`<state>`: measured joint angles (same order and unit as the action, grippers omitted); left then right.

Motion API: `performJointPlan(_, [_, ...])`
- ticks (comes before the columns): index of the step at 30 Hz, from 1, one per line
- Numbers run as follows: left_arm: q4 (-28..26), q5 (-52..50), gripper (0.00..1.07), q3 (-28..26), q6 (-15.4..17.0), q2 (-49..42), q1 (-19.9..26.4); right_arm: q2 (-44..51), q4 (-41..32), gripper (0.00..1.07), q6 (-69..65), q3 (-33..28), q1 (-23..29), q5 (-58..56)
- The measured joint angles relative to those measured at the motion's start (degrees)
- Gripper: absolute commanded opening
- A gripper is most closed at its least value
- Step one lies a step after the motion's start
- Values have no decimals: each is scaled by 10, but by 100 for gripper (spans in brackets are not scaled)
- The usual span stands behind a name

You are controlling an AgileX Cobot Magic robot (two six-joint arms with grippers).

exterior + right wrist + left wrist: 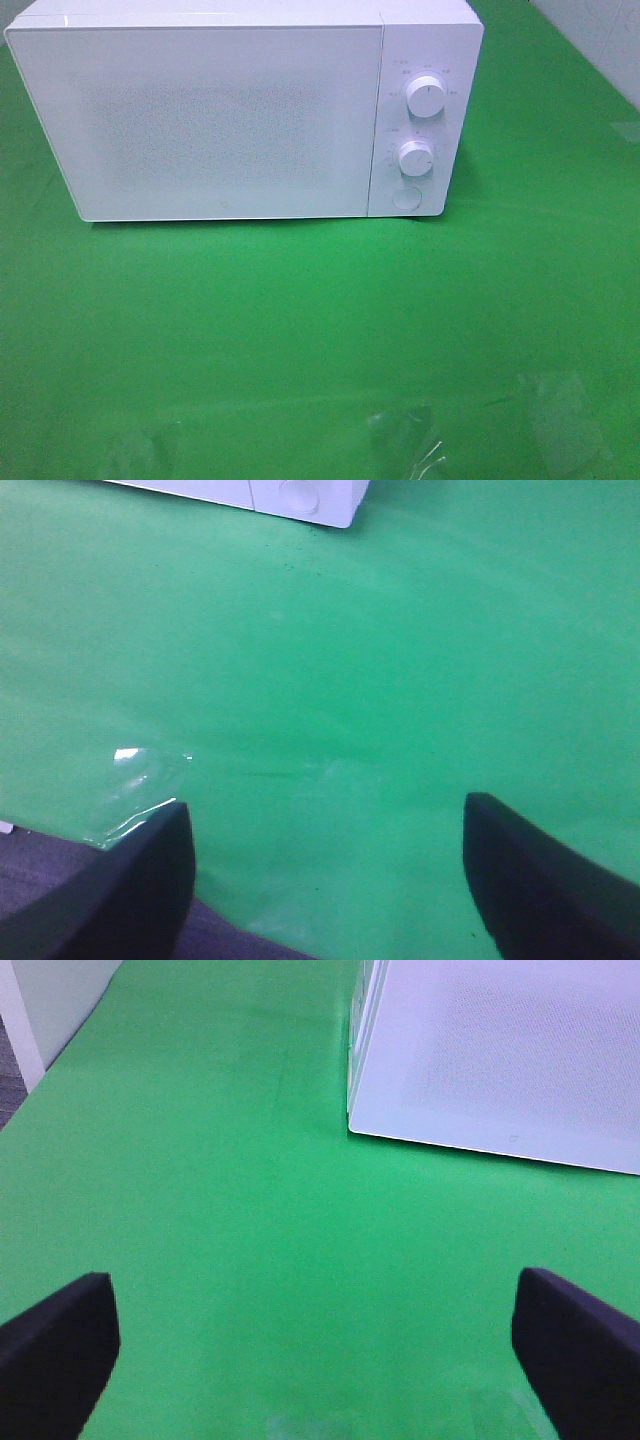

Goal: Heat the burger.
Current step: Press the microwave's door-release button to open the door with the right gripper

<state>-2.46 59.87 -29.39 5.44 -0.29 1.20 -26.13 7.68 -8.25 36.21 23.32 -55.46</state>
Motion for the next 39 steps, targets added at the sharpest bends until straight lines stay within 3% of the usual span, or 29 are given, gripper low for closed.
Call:
performJointPlan(15, [0,0,101,0,0,0,0,197,-16,77,9,-57,-176,-1])
performJointPlan(24, [0,0,101,0,0,0,0,261,-32,77,29,-70,-205,-18])
performJointPlan(39, [0,0,101,0,0,0,0,264,-32,76,33,-70,-205,-19])
